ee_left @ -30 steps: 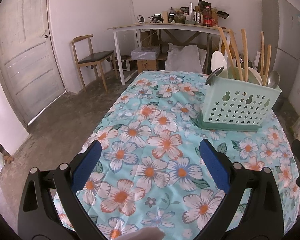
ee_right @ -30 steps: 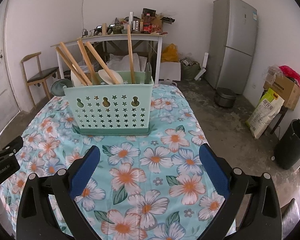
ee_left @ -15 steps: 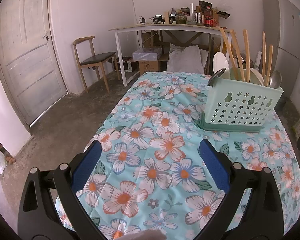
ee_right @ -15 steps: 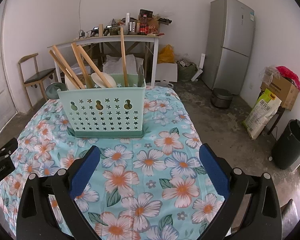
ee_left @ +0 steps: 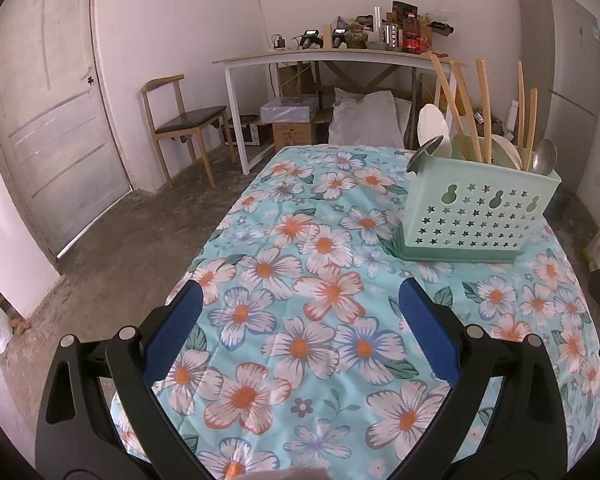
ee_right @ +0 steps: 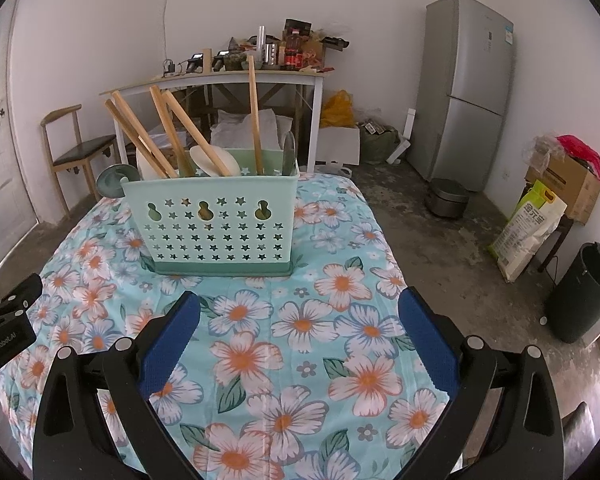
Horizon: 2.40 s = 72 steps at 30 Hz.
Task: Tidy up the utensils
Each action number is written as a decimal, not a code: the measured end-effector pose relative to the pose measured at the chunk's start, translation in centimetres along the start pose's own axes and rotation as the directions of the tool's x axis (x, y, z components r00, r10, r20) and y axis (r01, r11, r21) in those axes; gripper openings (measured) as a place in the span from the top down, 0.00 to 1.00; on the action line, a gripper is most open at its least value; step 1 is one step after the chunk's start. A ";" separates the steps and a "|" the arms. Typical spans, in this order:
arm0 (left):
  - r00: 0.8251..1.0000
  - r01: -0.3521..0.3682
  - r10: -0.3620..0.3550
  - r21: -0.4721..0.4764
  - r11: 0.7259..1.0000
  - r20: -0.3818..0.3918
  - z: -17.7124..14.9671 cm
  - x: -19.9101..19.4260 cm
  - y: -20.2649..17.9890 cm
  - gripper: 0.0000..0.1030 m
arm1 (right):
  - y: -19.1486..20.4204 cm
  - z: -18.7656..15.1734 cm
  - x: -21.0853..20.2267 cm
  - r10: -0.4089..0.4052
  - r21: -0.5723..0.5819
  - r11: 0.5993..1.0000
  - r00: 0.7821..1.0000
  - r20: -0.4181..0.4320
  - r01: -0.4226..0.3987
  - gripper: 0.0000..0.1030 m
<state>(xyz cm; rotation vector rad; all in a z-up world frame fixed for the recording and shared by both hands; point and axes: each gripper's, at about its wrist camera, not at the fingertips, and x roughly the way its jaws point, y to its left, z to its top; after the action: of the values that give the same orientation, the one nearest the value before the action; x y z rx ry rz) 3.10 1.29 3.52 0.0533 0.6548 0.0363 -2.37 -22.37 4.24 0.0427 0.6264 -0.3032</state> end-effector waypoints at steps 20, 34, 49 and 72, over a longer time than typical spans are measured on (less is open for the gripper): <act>1.000 0.004 -0.004 0.006 1.000 0.001 0.0 -0.1 -0.3 0.08 | 0.2 0.0 0.0 0.008 -0.001 1.000 1.000 -0.001 -0.008 0.06; 1.000 0.007 -0.007 0.007 1.000 -0.001 -0.1 -0.2 -0.4 0.08 | 0.3 -0.1 -0.1 0.011 -0.002 1.000 1.000 0.001 -0.011 0.06; 1.000 0.006 -0.006 0.006 1.000 0.000 -0.1 -0.2 -0.4 0.08 | 0.4 -0.1 -0.1 0.012 -0.004 1.000 1.000 0.001 -0.012 0.06; 1.000 0.006 -0.006 0.008 1.000 -0.001 -0.1 -0.2 -0.4 0.08 | 0.7 -0.1 -0.2 0.017 -0.003 1.000 1.000 0.002 -0.017 0.06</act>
<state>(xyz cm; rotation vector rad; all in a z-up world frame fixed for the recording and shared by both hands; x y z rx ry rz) 2.88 0.84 3.59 0.0593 0.6558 0.0276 -2.35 -21.63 4.20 0.0445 0.6245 -0.2861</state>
